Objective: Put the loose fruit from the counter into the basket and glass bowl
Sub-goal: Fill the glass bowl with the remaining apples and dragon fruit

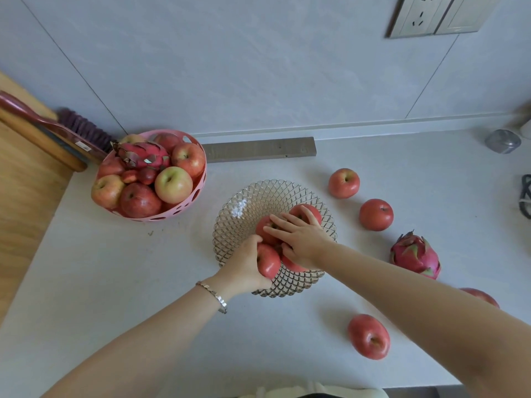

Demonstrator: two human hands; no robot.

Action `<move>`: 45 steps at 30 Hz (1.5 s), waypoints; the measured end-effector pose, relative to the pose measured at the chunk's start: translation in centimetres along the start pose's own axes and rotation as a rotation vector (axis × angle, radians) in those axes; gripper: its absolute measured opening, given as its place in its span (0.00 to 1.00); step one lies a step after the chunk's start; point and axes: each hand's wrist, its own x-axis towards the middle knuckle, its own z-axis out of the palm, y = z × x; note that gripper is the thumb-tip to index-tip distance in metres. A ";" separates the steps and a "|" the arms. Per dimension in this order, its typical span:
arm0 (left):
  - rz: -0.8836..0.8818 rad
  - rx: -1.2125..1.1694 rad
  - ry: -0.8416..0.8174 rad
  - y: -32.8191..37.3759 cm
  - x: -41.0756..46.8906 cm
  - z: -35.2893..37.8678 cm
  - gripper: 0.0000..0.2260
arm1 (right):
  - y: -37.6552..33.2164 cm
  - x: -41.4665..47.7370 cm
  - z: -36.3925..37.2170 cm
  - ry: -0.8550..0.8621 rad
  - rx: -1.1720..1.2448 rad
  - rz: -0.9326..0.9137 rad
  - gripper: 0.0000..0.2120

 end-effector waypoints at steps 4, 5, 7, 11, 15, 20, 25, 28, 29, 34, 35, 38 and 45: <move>-0.028 0.070 0.039 0.3 0.2 0.1 0.33 | 0.1 -0.1 -0.1 0.003 0.024 0.004 0.25; -0.034 0.082 0.067 0.4 0.1 0.3 0.32 | 0.1 -0.1 -0.1 -0.002 0.025 0.004 0.25; -0.032 0.100 0.137 0.5 0.0 0.6 0.31 | 0.2 -0.1 0.0 -0.006 0.024 0.006 0.26; 0.005 0.228 0.182 0.8 0.0 0.7 0.27 | 0.2 -0.1 0.2 0.004 0.028 0.013 0.32; 0.008 0.165 0.113 0.6 0.2 -0.2 0.28 | 0.1 -0.2 0.1 0.011 0.031 0.013 0.29; -0.062 0.021 0.036 0.4 -0.2 -0.6 0.32 | 0.0 -0.4 -0.2 -0.005 0.007 -0.010 0.25; -0.097 0.063 -0.043 0.8 -0.2 -0.5 0.34 | 0.2 -0.3 -0.9 -0.055 -0.032 -0.034 0.24; -0.087 0.084 -0.050 1.4 -0.4 -0.4 0.41 | 1.0 -1.8 -2.1 0.108 0.175 0.047 0.33; -0.083 0.072 -0.041 1.7 -0.5 -0.5 0.42 | 1.9 -2.6 -2.6 0.193 0.257 0.126 0.32; -0.043 0.068 0.035 3.0 -0.4 -0.8 0.37 | 9.7 -6.3 -2.3 0.220 0.366 0.679 0.29; -0.036 0.075 0.040 3.2 -0.3 -0.7 0.37 | 11.0 -6.8 -1.8 0.142 0.395 0.770 0.31; -0.060 0.107 0.056 3.7 0.1 -0.1 0.38 | 13.0 -7.2 0.2 -0.011 0.494 0.825 0.36; -0.358 0.064 0.031 2.9 0.9 0.3 0.44 | 13.7 -5.4 1.6 0.153 0.611 0.924 0.29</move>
